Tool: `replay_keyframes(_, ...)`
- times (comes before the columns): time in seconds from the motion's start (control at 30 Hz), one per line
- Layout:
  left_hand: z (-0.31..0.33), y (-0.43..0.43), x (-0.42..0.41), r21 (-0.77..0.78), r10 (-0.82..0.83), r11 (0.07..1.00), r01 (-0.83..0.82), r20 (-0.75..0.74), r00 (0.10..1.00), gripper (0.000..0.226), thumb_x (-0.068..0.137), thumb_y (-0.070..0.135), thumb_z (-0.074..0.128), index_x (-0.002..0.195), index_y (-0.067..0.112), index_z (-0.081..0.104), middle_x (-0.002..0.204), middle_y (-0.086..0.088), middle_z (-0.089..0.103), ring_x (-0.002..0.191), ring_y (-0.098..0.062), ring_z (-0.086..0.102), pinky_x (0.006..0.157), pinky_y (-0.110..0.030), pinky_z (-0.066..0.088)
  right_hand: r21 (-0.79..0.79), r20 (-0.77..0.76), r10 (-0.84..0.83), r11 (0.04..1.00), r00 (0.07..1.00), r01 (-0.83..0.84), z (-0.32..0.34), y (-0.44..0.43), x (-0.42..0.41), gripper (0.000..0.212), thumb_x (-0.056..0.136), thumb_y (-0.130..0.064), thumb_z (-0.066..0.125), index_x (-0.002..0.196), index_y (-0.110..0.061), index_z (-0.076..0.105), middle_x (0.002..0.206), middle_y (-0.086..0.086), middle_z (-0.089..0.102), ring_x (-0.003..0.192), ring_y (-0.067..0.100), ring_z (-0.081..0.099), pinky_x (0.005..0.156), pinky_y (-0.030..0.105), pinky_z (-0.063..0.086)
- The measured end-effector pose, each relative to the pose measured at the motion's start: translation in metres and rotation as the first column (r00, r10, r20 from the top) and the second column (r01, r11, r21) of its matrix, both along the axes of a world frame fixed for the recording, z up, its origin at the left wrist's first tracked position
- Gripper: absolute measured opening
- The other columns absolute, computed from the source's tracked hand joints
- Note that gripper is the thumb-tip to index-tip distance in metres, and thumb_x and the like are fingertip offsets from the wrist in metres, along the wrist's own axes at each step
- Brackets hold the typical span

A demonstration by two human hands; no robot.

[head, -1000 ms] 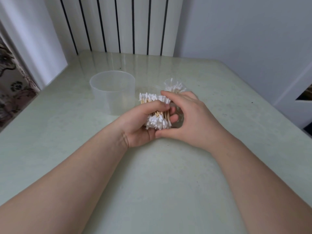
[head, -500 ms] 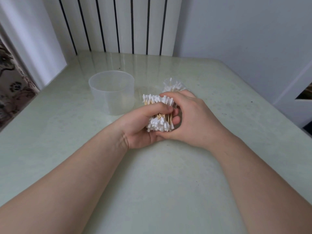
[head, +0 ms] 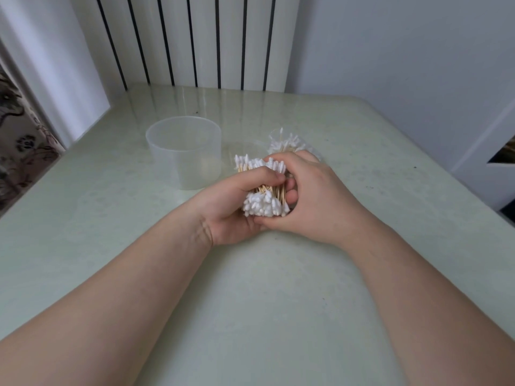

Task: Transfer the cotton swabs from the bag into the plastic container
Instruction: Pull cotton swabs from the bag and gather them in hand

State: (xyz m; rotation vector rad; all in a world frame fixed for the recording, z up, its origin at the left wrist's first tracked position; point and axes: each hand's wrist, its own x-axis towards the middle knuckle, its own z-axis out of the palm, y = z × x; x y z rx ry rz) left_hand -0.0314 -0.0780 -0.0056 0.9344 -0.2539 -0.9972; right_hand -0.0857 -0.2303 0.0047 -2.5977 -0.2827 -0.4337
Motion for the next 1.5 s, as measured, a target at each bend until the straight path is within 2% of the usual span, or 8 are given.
replay_keyframes(0.17,0.002,0.005,0.002,0.043,0.074,0.995,-0.087,0.242,0.967,0.017,0.085,0.001,0.062,0.1,0.008,0.066,0.083,-0.009,0.065,0.072,-0.016,0.065,0.063,-0.03,0.058,0.093,-0.129,0.093,0.992,0.987,-0.081,0.002,-0.007,-0.003,0.119,0.049,-0.068,0.085,0.151,-0.041,0.031,0.134,-0.022,0.041,0.127,-0.005,0.037,0.105,0.015,0.033)
replay_keyframes(0.4,0.01,0.002,-0.01,0.175,-0.098,0.984,-0.023,0.648,0.755,0.023,0.089,-0.014,0.063,0.096,0.008,0.061,0.077,-0.001,0.067,0.065,-0.02,0.062,0.058,-0.03,0.055,0.265,0.002,0.156,0.952,0.988,-0.151,0.001,-0.005,-0.004,0.072,0.082,-0.067,0.056,0.143,-0.029,0.049,0.135,-0.012,0.056,0.123,-0.002,0.052,0.098,0.017,0.042)
replay_keyframes(0.6,0.011,0.001,-0.01,0.234,-0.071,0.968,-0.092,0.606,0.792,0.077,0.082,-0.018,0.067,0.146,-0.006,0.026,0.076,-0.008,0.069,0.066,-0.029,0.067,0.057,-0.033,0.056,0.264,0.086,0.117,0.955,0.989,-0.136,-0.002,-0.003,-0.001,0.05,0.089,-0.053,0.056,0.124,-0.019,0.066,0.115,-0.006,0.067,0.104,0.003,0.061,0.092,0.021,0.047)
replay_keyframes(0.73,0.007,0.003,-0.013,0.301,-0.076,0.949,-0.097,0.514,0.855,0.129,0.085,-0.019,0.063,0.152,0.04,-0.03,0.078,-0.013,0.073,0.072,-0.032,0.07,0.065,-0.038,0.058,0.357,0.068,0.084,0.928,0.994,-0.103,-0.002,0.0,-0.001,0.037,0.087,-0.05,0.058,0.11,-0.024,0.07,0.097,-0.005,0.069,0.085,0.014,0.066,0.08,0.035,0.054)
replay_keyframes(0.9,0.006,0.002,-0.012,0.375,-0.103,0.918,-0.13,0.543,0.834,0.136,0.083,-0.014,0.069,0.145,0.036,-0.043,0.086,-0.017,0.075,0.08,-0.03,0.072,0.082,-0.038,0.059,0.416,-0.088,0.175,0.901,0.981,-0.123,-0.002,0.005,-0.006,0.026,0.096,-0.039,0.061,0.115,-0.023,0.054,0.089,0.001,0.068,0.058,0.018,0.07,0.052,0.04,0.057)
replay_keyframes(1.07,0.01,0.002,-0.012,0.428,-0.194,0.896,-0.115,0.613,0.766,0.133,0.082,-0.01,0.069,0.148,0.025,-0.04,0.067,0.008,0.074,0.078,-0.01,0.074,0.093,-0.031,0.057,0.349,-0.067,0.172,0.927,0.983,-0.139,-0.001,0.007,-0.005,0.031,0.095,-0.056,0.047,0.111,-0.03,0.053,0.081,0.0,0.067,0.059,0.013,0.067,0.056,0.032,0.054)
replay_keyframes(1.33,0.01,0.001,-0.015,0.459,-0.218,0.881,-0.113,0.608,0.764,0.141,0.08,-0.009,0.071,0.141,0.038,-0.046,0.077,-0.011,0.076,0.069,-0.023,0.073,0.073,-0.03,0.057,0.396,-0.17,0.067,0.918,0.983,0.006,0.0,0.008,0.001,0.023,0.103,-0.029,0.041,0.089,-0.019,0.055,0.073,0.0,0.06,0.063,0.019,0.063,0.057,0.041,0.054)
replay_keyframes(1.5,0.007,0.001,-0.013,0.464,-0.219,0.873,-0.151,0.648,0.729,0.144,0.077,-0.007,0.073,0.14,0.039,-0.048,0.089,-0.013,0.077,0.08,-0.025,0.076,0.083,-0.034,0.06,0.422,-0.204,0.133,0.906,0.97,-0.036,-0.002,0.009,-0.002,0.041,0.099,-0.054,0.043,0.089,-0.016,0.053,0.071,0.007,0.06,0.058,0.02,0.062,0.052,0.031,0.045)
